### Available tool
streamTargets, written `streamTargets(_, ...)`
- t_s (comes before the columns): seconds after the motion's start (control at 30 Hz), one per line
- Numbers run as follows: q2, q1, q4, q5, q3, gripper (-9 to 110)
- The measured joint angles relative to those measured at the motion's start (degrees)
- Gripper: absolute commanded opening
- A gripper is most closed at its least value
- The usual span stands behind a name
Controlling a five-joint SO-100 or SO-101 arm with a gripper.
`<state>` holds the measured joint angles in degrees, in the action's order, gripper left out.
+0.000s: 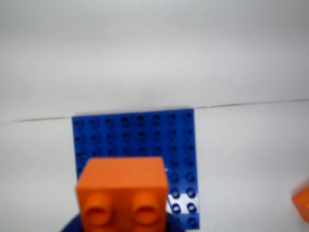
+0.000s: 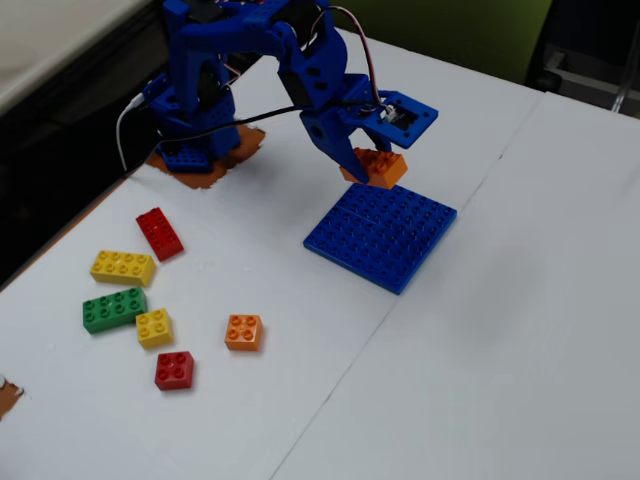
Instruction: Pick up the 2x4 orange block and go up the 8x8 blue block.
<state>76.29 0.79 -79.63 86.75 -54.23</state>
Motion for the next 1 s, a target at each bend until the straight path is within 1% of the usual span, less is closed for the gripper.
streamTargets(0.47,0.0,1.93,-0.26,1.58,-0.44,0)
streamTargets(1.0,-4.04,1.93,-0.88,-0.44,-0.18,0)
